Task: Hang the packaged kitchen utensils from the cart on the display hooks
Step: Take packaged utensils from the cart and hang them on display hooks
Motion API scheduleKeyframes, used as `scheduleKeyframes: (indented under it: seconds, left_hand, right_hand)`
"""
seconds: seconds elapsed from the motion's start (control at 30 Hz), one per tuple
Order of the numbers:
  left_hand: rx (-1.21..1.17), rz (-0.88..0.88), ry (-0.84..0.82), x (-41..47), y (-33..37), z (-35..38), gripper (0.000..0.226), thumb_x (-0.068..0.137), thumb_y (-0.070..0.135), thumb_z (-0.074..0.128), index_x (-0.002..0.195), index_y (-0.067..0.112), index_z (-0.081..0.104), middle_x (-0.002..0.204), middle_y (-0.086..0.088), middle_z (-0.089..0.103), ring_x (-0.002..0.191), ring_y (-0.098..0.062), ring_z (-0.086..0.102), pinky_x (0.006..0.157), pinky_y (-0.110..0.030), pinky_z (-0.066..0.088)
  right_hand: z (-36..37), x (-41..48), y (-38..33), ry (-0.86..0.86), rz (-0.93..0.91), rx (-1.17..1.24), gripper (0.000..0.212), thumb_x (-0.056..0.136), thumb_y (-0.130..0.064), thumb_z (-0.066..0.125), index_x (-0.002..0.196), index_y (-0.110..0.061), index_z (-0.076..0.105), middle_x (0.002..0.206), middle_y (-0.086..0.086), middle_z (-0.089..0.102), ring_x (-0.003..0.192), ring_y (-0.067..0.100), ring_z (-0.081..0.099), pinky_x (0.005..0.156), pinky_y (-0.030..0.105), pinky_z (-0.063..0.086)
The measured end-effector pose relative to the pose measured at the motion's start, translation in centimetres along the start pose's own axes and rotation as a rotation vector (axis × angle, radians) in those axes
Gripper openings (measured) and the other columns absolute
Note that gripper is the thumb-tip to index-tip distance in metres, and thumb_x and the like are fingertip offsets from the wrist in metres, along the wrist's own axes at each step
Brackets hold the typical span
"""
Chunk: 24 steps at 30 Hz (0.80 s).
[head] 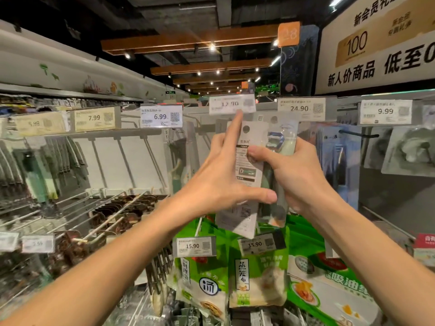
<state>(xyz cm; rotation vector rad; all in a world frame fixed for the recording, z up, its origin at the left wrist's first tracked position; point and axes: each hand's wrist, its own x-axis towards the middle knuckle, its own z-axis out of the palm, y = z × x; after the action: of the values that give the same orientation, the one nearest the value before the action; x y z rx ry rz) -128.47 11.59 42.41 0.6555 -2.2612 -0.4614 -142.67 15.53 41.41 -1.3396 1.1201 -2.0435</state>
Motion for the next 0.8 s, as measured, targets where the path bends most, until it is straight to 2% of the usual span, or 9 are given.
scheduleKeyframes:
  seconds: [0.1, 0.2, 0.27, 0.33, 0.4, 0.47, 0.57, 0.7, 0.8]
  left_hand:
    - [0.016, -0.049, 0.058, -0.4, -0.3, 0.4, 0.143, 0.058, 0.039, 0.093, 0.153, 0.043, -0.014, 0.151, -0.002, 0.017, 0.140, -0.017, 0.034, 0.102, -0.017, 0.027]
    - [-0.173, -0.041, 0.037, -0.7, -0.6, -0.5, 0.134, 0.065, 0.018, 0.092, 0.152, 0.048, -0.006, 0.159, 0.002, 0.016, 0.135, -0.008, 0.040, 0.101, -0.021, 0.038]
    - [-0.444, -0.045, 0.001, -0.9, -1.1, -1.0, 0.122, 0.072, -0.001, 0.079, 0.154, 0.048, 0.003, 0.150, -0.001, 0.037, 0.107, 0.000, 0.062, 0.081, -0.020, 0.053]
    - [-0.745, -0.099, -0.008, -1.1, -1.4, -1.3, 0.110, 0.070, -0.014, 0.060, 0.154, 0.043, 0.017, 0.121, -0.005, 0.058, 0.083, -0.005, 0.067, 0.066, -0.024, 0.055]
    - [-0.957, -0.149, -0.031, -1.3, -1.8, -1.7, 0.098, 0.060, -0.008, 0.053, 0.150, 0.027, 0.034, 0.116, -0.009, 0.066, 0.090, -0.015, 0.069, 0.073, -0.032, 0.059]
    - [-1.050, -0.193, -0.078, -1.5, -1.9, -1.9, 0.069, 0.066, 0.006, 0.050, 0.135, 0.011, 0.051, 0.125, -0.009, 0.069, 0.111, -0.020, 0.067, 0.093, -0.041, 0.056]
    - [-1.100, -0.312, -0.038, -1.4, -2.0, -1.6, 0.049, 0.091, 0.016, 0.045, 0.138, 0.003, 0.047, 0.132, -0.009, 0.065, 0.118, -0.026, 0.065, 0.100, -0.050, 0.051]
    - [-0.911, -0.344, 0.070, -0.8, -2.5, -1.2, 0.038, 0.100, 0.035, 0.044, 0.122, 0.007, 0.060, 0.100, -0.010, 0.076, 0.085, -0.019, 0.074, 0.071, -0.036, 0.062]
    - [-0.598, -0.281, 0.103, -0.6, -3.4, -0.6, 0.024, 0.101, 0.026, 0.051, 0.112, 0.011, 0.065, 0.094, -0.007, 0.076, 0.078, -0.018, 0.073, 0.067, -0.030, 0.057]
  right_hand:
    - [0.8, -0.9, -0.7, -0.094, -0.019, 0.008, 0.029, 0.081, -0.003, 0.075, 0.108, -0.011, 0.071, 0.097, 0.004, 0.077, 0.091, 0.020, 0.074, 0.082, 0.040, 0.060]
    - [1.0, -1.2, -1.3, -0.151, -0.046, 0.050, 0.023, 0.083, -0.014, 0.074, 0.106, -0.015, 0.071, 0.098, 0.003, 0.077, 0.092, 0.020, 0.074, 0.080, 0.038, 0.061]
    - [0.9, -1.2, -1.6, -0.157, -0.060, 0.043, 0.025, 0.080, -0.030, 0.071, 0.101, -0.016, 0.071, 0.095, 0.005, 0.078, 0.089, 0.021, 0.075, 0.079, 0.040, 0.061]
    - [0.7, -1.2, -1.7, -0.173, -0.035, 0.052, 0.025, 0.083, -0.032, 0.067, 0.099, -0.014, 0.070, 0.090, 0.010, 0.077, 0.081, 0.025, 0.075, 0.073, 0.043, 0.061]
    - [0.5, -1.1, -1.5, -0.157, -0.018, 0.060, 0.016, 0.089, -0.024, 0.066, 0.097, -0.012, 0.070, 0.085, 0.011, 0.077, 0.075, 0.026, 0.074, 0.067, 0.042, 0.061]
    - [0.0, -0.9, -1.3, -0.084, -0.030, 0.036, 0.010, 0.089, -0.021, 0.068, 0.094, -0.013, 0.071, 0.085, 0.009, 0.077, 0.077, 0.025, 0.075, 0.066, 0.039, 0.061]
    - [-0.6, -0.5, -0.9, -0.046, -0.020, 0.014, 0.014, 0.089, -0.023, 0.069, 0.097, -0.012, 0.072, 0.092, 0.010, 0.077, 0.087, 0.026, 0.074, 0.075, 0.042, 0.062]
    - [-1.3, -0.7, -0.3, -0.057, 0.008, 0.006, 0.010, 0.089, -0.019, 0.068, 0.096, -0.013, 0.072, 0.088, 0.009, 0.077, 0.078, 0.020, 0.074, 0.067, 0.031, 0.061]
    - [-1.6, -0.7, 0.1, -0.055, 0.040, 0.033, 0.012, 0.089, -0.016, 0.068, 0.099, -0.012, 0.071, 0.088, 0.009, 0.077, 0.076, 0.021, 0.075, 0.064, 0.031, 0.061]
